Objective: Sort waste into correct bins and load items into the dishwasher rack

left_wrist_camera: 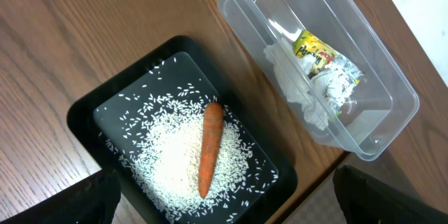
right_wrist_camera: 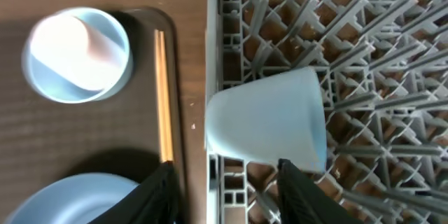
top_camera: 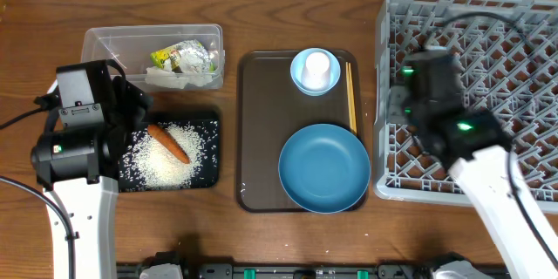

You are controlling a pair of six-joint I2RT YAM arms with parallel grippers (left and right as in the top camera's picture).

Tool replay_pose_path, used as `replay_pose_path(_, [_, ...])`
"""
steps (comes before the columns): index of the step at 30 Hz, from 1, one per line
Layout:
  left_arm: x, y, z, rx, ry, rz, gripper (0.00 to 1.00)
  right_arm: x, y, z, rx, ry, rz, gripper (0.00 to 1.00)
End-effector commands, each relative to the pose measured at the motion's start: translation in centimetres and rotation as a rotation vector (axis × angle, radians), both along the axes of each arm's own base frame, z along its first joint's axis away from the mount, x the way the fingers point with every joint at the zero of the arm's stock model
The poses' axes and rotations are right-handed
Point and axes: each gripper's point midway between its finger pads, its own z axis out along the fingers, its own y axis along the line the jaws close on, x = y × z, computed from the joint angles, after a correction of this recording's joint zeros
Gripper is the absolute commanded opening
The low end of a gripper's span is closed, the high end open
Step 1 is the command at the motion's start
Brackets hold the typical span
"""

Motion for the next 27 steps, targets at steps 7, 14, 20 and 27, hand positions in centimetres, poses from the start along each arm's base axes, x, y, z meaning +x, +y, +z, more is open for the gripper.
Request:
replay_pose_path(7, [-0.1,0.2,-0.1,0.000,0.005,0.009,0.99,2.4,-2.3,-2.7,-0.359,0.036,-0.123,0.54])
replay_pose_path(14, [-0.1,0.2,-0.1,0.000,0.005,0.009,0.99,2.6,-3.2,-3.1,-0.385,0.053,-0.148,0.54])
replay_pose_path(20, [-0.1,0.2,-0.1,0.000,0.005,0.009,0.99,2.6,-4.5,-3.0,-0.389,0.062,-0.180,0.54])
replay_pose_path(27, [-0.1,0.2,-0.1,0.000,0.005,0.009,0.99,1.7,-6.8,-3.8,-0.380,0.133,-0.221,0.54])
